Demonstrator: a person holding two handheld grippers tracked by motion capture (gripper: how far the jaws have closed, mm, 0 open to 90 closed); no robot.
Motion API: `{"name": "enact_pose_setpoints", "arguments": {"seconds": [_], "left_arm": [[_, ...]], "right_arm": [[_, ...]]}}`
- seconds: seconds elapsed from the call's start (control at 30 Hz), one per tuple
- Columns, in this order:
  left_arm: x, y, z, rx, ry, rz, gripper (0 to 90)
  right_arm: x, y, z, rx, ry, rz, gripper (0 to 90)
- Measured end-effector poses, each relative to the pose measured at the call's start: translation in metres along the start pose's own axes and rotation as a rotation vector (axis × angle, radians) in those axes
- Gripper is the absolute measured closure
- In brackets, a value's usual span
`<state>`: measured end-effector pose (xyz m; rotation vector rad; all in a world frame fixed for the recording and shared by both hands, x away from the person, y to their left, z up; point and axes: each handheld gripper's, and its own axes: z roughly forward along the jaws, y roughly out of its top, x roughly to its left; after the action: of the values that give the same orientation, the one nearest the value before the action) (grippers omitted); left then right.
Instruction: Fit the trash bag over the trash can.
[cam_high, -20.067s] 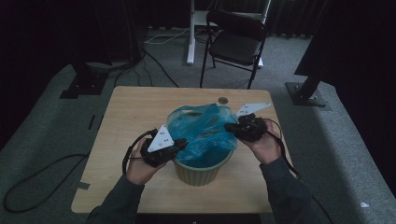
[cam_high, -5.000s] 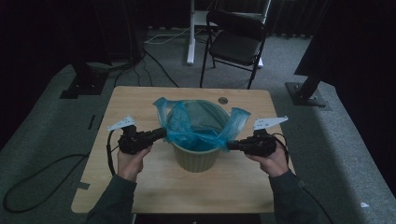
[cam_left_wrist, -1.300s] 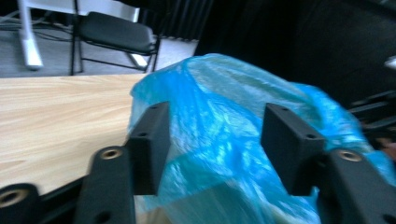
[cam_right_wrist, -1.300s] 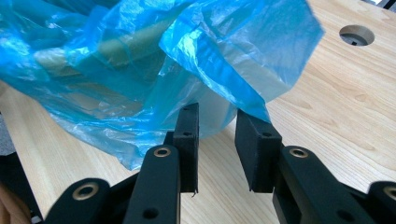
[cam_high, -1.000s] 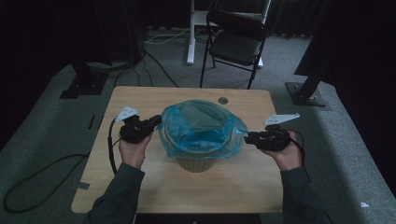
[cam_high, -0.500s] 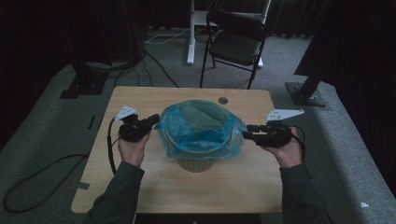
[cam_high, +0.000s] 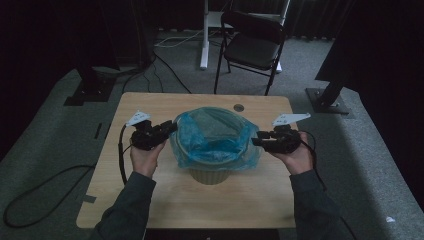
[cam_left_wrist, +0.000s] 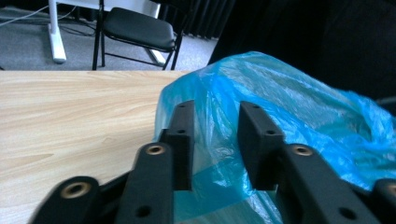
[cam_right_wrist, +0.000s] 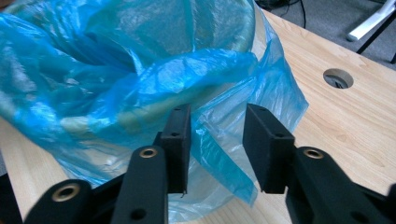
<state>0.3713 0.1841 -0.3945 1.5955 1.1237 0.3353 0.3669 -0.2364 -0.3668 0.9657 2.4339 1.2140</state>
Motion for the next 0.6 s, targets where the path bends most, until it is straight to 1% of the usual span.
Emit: {"name": "enact_pose_setpoints", "arguments": {"seconds": [0.1, 0.17, 0.23, 0.27, 0.3, 0.4, 0.5, 0.6], "left_arm": [[0.001, 0.0, 0.003, 0.013, 0.012, 0.009, 77.1], [0.002, 0.0, 0.004, 0.012, 0.02, 0.006, 80.8], [0.002, 0.0, 0.006, 0.01, 0.03, 0.002, 84.4], [0.003, 0.001, 0.007, 0.013, 0.037, 0.002, 87.9], [0.004, 0.001, 0.009, 0.013, 0.042, 0.002, 87.9], [0.006, 0.0, 0.014, 0.019, 0.067, 0.0, 89.1], [0.01, -0.001, 0.019, 0.025, 0.084, -0.011, 89.3], [0.014, -0.004, 0.024, 0.04, 0.087, -0.022, 89.3]], "right_arm": [[-0.002, 0.0, 0.004, 0.011, -0.007, 0.007, 66.8], [-0.003, -0.001, 0.008, 0.019, -0.009, 0.011, 70.9], [-0.004, -0.001, 0.011, 0.023, -0.013, 0.016, 76.3], [-0.005, -0.001, 0.013, 0.022, -0.015, 0.023, 82.7], [-0.005, -0.001, 0.013, 0.022, -0.015, 0.023, 82.7], [-0.007, 0.0, 0.016, 0.022, -0.017, 0.033, 89.6], [-0.009, 0.0, 0.02, 0.031, -0.019, 0.042, 90.0], [-0.012, -0.002, 0.026, 0.043, -0.018, 0.052, 90.0]]}}
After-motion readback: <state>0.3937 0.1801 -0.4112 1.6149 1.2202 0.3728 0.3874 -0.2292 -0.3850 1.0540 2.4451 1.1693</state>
